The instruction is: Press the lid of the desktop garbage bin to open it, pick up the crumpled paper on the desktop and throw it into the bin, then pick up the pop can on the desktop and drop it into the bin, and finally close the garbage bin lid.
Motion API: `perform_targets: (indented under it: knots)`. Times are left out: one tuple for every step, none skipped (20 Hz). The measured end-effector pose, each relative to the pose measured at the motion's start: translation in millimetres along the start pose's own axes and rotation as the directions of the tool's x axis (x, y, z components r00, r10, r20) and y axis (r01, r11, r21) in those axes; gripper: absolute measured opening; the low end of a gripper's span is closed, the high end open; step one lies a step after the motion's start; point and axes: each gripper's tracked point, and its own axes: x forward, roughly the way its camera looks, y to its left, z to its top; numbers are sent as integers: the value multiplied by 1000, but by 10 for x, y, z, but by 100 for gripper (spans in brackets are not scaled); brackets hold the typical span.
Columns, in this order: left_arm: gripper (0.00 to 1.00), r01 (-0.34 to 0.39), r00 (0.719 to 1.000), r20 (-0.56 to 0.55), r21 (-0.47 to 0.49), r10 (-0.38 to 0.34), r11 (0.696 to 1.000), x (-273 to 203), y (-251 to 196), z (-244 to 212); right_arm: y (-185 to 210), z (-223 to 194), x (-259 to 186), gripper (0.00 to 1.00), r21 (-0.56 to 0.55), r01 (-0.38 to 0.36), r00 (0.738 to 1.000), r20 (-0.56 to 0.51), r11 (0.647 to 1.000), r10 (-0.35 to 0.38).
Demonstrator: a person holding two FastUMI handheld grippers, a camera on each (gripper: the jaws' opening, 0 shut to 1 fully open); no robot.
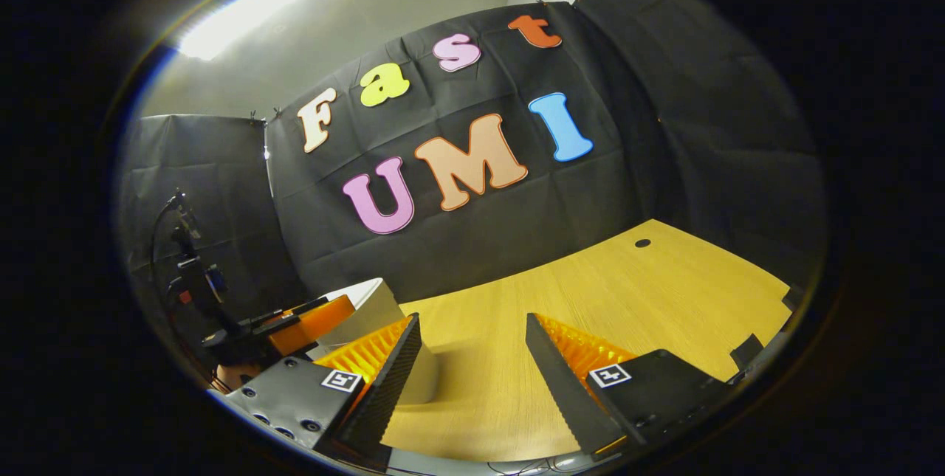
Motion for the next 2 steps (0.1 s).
perform_targets:
  knots:
    - [92, 7, 1000, 5, -6, -7, 1000, -3, -25, 21, -9, 14, -4, 95, 1, -2, 1000, 5, 1000, 2]
    - [92, 6, 1000, 12, -10, -5, 1000, 1, -38, 45, -27, 31, 14, 95, 0, -6, 1000, 8, 1000, 6]
